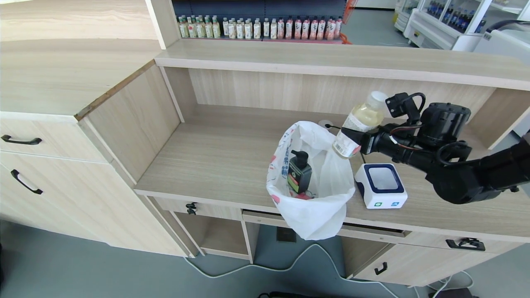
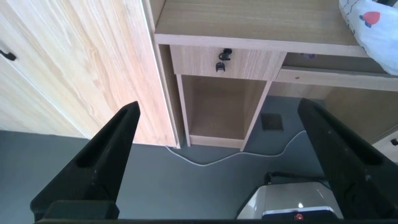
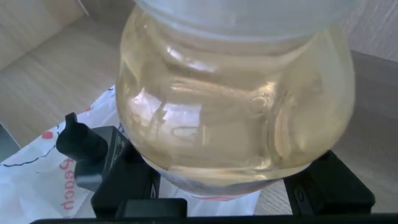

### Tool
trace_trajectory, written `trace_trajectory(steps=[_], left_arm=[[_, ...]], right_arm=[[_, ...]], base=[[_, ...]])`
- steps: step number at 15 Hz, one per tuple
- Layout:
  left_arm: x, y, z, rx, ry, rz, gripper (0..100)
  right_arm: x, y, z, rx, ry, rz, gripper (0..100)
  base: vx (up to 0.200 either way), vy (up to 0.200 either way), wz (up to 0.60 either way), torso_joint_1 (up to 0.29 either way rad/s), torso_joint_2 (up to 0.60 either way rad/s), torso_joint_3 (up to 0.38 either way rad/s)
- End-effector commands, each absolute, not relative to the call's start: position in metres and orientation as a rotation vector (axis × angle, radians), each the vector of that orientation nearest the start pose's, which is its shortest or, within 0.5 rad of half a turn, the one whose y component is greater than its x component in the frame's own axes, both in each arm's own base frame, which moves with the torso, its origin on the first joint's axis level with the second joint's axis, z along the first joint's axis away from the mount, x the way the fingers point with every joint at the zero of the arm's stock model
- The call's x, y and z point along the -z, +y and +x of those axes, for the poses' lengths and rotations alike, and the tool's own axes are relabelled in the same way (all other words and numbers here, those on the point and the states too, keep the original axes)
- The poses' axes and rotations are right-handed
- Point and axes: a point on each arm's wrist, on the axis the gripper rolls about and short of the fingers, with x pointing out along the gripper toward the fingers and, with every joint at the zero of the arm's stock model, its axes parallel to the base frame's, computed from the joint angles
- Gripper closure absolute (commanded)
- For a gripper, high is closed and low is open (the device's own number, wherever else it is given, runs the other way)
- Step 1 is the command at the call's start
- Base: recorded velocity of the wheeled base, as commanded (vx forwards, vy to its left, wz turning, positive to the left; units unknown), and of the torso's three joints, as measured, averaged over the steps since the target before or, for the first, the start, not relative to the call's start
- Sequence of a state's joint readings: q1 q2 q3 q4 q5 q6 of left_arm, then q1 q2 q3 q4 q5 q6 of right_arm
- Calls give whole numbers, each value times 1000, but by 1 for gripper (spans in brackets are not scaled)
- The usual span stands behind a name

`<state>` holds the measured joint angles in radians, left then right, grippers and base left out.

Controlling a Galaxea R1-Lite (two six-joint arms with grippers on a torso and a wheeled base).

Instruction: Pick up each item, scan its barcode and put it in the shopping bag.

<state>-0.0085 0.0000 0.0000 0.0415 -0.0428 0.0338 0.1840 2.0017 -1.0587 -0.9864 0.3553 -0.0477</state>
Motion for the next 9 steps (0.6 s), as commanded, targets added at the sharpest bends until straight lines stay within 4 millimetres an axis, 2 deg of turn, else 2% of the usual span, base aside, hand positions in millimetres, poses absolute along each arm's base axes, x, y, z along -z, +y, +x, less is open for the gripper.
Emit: trace_trajectory(steps=[1,3,6,9], left_arm=[[-71,-1,-23,53,42,33,0],[-71,-1,-23,53,42,33,0],[-71,-1,-23,53,42,33,0],[-71,-1,-23,53,42,33,0]], right_arm=[[-162,92,389,-568,-35,-54,100],[-145,95,400,-568,-95,-106,100],[-131,96,401,-588,-87,-120,100],[-112,93,412,-661,-109,-158,100]], base=[[0,0,0,0,0,0],[0,0,0,0,0,0],[0,0,0,0,0,0],[0,0,0,0,0,0]])
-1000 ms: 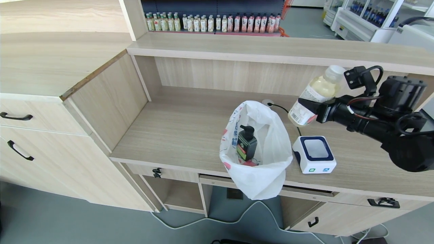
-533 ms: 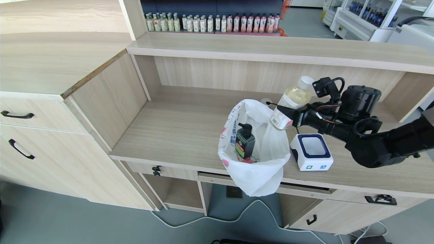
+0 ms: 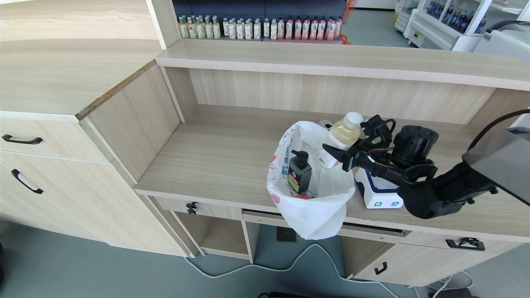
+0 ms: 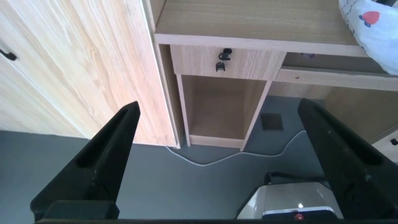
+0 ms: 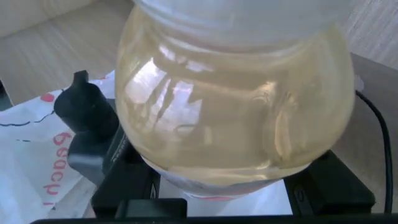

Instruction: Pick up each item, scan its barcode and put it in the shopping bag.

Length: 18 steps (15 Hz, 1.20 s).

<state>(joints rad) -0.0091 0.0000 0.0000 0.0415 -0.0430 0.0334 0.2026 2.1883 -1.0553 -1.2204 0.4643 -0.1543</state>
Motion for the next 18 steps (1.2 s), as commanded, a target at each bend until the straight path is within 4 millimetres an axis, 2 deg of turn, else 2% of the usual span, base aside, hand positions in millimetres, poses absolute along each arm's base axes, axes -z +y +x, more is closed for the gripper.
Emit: trace_trajectory(steps=[1,5,9,12,18], left_arm=[[-71,-1,-23,53,42,33,0],[-71,-1,-23,53,42,33,0],[-71,-1,-23,53,42,33,0],[-71,-1,-23,53,42,33,0],[-71,-1,-23,53,42,33,0]], right_arm=[[-107,93,413,-663,-102,-157,100],[-91,96,426,-664,-95,-155,100],[-89,111,437,-690,-120,-154,100],[-86,120,441,-709,-132,-154,100],[-68,125,447,-741,-118,-162,100]], base=[[0,0,0,0,0,0],[0,0,0,0,0,0],[0,0,0,0,0,0],[0,0,0,0,0,0],[0,0,0,0,0,0]])
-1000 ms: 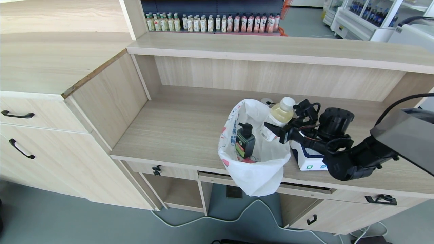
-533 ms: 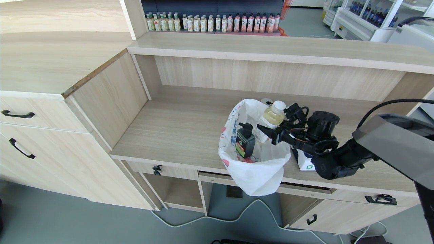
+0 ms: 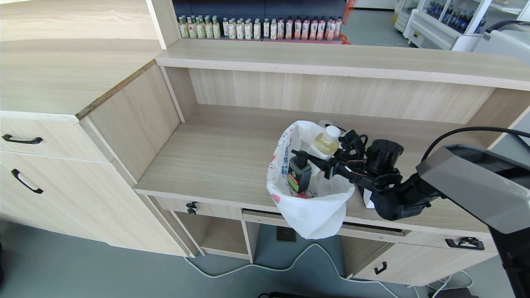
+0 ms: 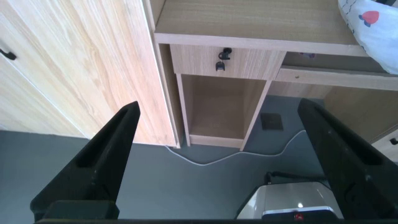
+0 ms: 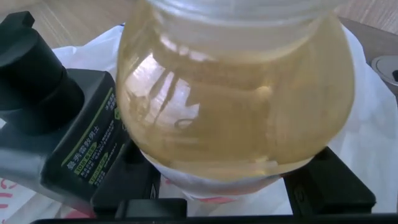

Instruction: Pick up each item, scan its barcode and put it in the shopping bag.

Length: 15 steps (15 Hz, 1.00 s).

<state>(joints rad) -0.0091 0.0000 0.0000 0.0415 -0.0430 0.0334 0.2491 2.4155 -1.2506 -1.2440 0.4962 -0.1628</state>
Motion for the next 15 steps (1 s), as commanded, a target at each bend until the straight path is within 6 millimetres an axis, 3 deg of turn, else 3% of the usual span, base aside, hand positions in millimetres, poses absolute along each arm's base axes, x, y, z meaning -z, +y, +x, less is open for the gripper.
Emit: trace_trajectory(steps=[1,4,5,9,12,15], left_arm=[[-71,-1,-23,53,42,33,0],[-71,-1,-23,53,42,33,0],[-71,-1,-23,53,42,33,0],[-71,-1,-23,53,42,33,0],[-71,-1,-23,53,42,33,0],[-71,-1,-23,53,42,33,0]], right_arm=[[-67,125,448,-740,-121,-168,100],[-65,126,448,-742,-118,-176,100],[-66,125,448,-740,-123,-181,0],[-104,117,433,-724,-175,-189,0],[-134,106,402,-716,-190,-192,0],[-174,87,355,-691,-220,-200,0]], base=[[0,0,0,0,0,0],[0,0,0,0,0,0],[0,0,0,0,0,0],[0,0,0,0,0,0],[0,0,0,0,0,0],[0,0,0,0,0,0]])
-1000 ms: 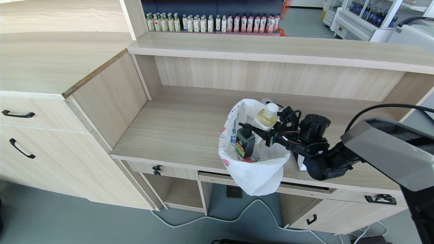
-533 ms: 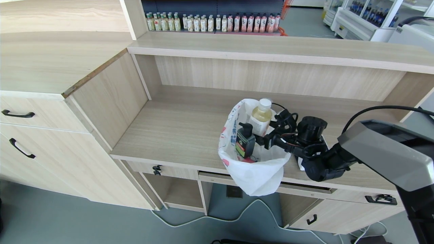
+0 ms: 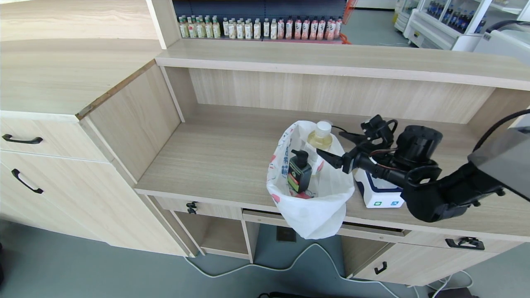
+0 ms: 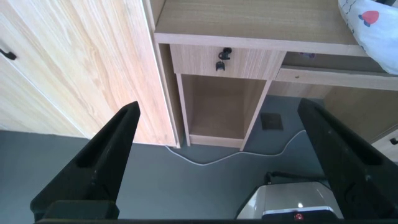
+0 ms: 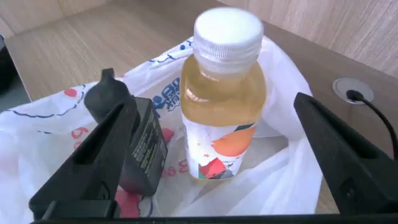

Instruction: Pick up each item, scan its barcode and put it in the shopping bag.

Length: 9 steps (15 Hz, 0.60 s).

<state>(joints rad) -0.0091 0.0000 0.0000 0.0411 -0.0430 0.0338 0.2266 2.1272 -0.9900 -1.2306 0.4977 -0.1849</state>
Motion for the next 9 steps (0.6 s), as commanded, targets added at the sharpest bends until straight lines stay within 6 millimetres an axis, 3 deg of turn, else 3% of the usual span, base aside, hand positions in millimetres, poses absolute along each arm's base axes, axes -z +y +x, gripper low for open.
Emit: trace_trajectory(steps=[1,3,6,8,9], left_arm=[[-71,-1,-23,53,42,33,0],[-71,-1,-23,53,42,33,0],[-71,-1,-23,53,42,33,0],[-71,-1,-23,53,42,33,0],[-71,-1,-23,53,42,33,0]], right_arm=[[-187,79,336,-676,-233,-203,0],[-207,52,295,-598,-209,-206,0],[-226,13,241,-320,-120,-245,0],[-226,3,211,-201,-64,-187,0],[-217,0,196,-182,-38,-165,0]], base=[[0,0,0,0,0,0],[0,0,0,0,0,0],[0,0,0,0,0,0],[0,0,0,0,0,0],[0,0,0,0,0,0]])
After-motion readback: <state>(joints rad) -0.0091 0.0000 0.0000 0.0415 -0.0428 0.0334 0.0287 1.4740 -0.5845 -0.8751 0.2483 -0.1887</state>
